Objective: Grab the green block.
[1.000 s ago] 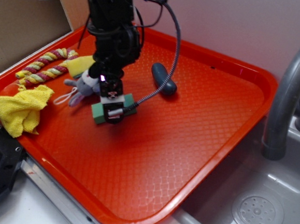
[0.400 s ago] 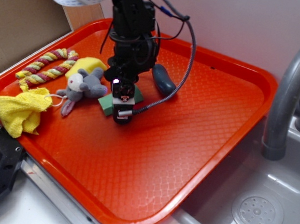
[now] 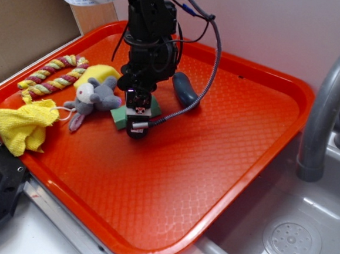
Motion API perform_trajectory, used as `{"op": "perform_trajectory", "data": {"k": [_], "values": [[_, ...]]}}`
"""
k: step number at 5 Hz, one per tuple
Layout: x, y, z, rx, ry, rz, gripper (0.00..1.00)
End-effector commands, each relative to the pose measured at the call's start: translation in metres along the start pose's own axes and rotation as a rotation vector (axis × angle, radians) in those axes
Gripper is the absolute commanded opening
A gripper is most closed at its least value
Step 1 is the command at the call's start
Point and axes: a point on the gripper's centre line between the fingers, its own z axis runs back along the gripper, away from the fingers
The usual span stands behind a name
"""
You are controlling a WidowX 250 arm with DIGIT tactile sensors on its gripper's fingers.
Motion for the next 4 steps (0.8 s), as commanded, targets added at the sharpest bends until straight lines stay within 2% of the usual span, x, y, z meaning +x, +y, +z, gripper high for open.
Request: {"op": "perform_trajectory", "data": {"k": [1, 2, 3, 4], "values": [[-0.036, -0.003, 0.085, 0.021, -0.135, 0.252, 0.0], [-0.061, -0.013, 0.13, -0.009, -0.233, 0.312, 0.0], [-0.082, -0.021, 0.175, -0.014, -0.294, 0.326, 0.0], [-0.077, -0.022, 0.17, -0.006, -0.307, 0.259, 0.0]]}}
